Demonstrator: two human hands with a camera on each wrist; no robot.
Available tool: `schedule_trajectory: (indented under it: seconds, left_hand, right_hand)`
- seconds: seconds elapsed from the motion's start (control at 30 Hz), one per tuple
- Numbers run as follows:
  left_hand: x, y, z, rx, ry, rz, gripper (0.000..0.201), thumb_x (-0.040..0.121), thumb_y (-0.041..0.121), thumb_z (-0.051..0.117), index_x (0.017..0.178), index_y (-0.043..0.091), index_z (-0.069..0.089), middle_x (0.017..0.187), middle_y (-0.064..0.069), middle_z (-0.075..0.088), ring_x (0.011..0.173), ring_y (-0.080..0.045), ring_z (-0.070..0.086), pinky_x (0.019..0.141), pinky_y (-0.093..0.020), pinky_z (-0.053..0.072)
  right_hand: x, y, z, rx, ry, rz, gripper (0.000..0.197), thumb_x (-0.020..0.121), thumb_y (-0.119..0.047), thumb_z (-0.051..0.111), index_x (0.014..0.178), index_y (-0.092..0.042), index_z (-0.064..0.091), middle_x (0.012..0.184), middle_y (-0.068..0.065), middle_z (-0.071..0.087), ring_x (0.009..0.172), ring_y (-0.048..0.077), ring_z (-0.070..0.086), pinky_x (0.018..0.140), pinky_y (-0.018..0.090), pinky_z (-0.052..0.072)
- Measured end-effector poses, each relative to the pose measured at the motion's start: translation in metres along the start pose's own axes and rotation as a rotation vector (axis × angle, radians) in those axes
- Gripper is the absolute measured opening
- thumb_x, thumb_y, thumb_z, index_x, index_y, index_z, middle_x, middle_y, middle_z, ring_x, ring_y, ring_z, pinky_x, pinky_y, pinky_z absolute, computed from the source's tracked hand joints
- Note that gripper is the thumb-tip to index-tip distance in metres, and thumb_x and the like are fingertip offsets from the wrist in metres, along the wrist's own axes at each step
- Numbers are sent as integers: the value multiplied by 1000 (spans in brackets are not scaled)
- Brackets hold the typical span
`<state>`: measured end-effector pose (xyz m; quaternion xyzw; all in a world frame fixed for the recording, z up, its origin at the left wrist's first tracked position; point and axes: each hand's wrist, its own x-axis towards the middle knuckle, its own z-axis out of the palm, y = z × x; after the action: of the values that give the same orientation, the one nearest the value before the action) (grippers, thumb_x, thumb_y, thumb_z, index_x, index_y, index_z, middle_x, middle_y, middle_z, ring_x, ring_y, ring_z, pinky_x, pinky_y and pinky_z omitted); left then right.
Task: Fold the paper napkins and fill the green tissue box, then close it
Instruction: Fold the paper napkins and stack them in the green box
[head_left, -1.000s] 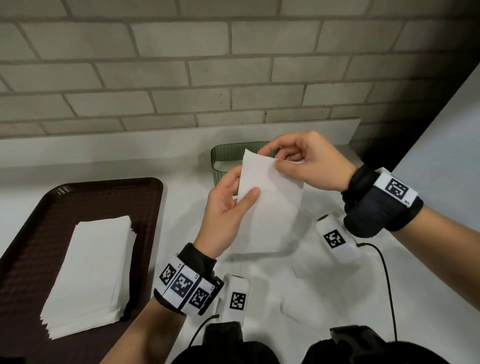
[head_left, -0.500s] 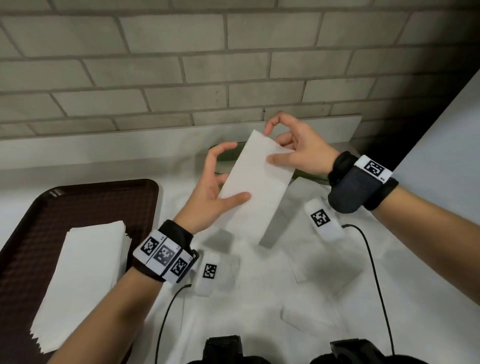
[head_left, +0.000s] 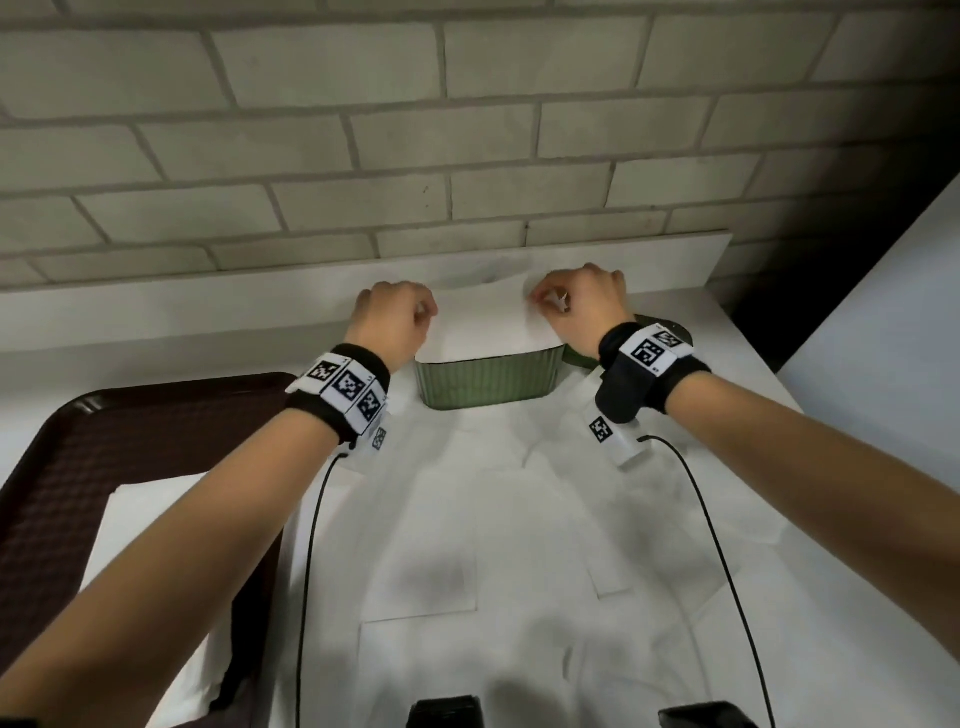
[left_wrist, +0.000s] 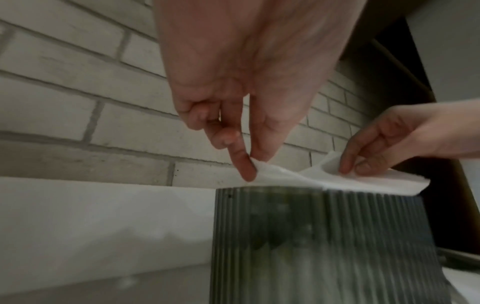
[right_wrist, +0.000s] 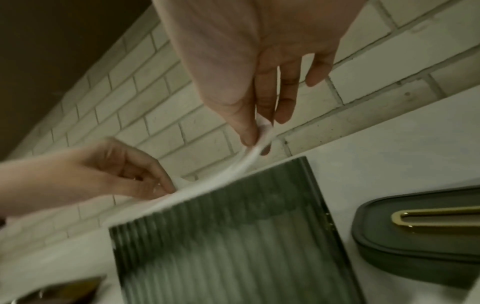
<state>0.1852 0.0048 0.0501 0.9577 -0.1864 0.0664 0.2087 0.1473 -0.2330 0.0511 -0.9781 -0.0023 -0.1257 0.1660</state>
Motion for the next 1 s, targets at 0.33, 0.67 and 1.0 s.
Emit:
schedule_trajectory:
  seconds: [0.33,0.67,1.0]
  left_hand:
    - [16,12,19,581,-320,86,19,90,9,46,84,14,64,84,-6,59,105,-29,49,95,-41,27]
    - [-6,16,21,511,-387,115,73,97,56,4,51,20,47,82,-4,57,108,-23,49,106,-59,16]
    - [-21,-7,17,202,-117,75,47,99,40,31,84,13,68,115,-3,59,119,-25,48,108,-54,26]
  right_hand:
    - [2,-7,18,-424,-270,-108,46,93,-38,32,63,-16,58,72,1,56,106,26,42,96,48,23]
    - [-18,-22,29,-434,-297,-225,80,98,-57,10,55,-16,63,56,1,56,89,21,55,112,50,13]
    - [-22,8,-1,-189,-102,-191,69,96,-58,16,64,-20,64,79,-3,68,94,19,58,113,48,11]
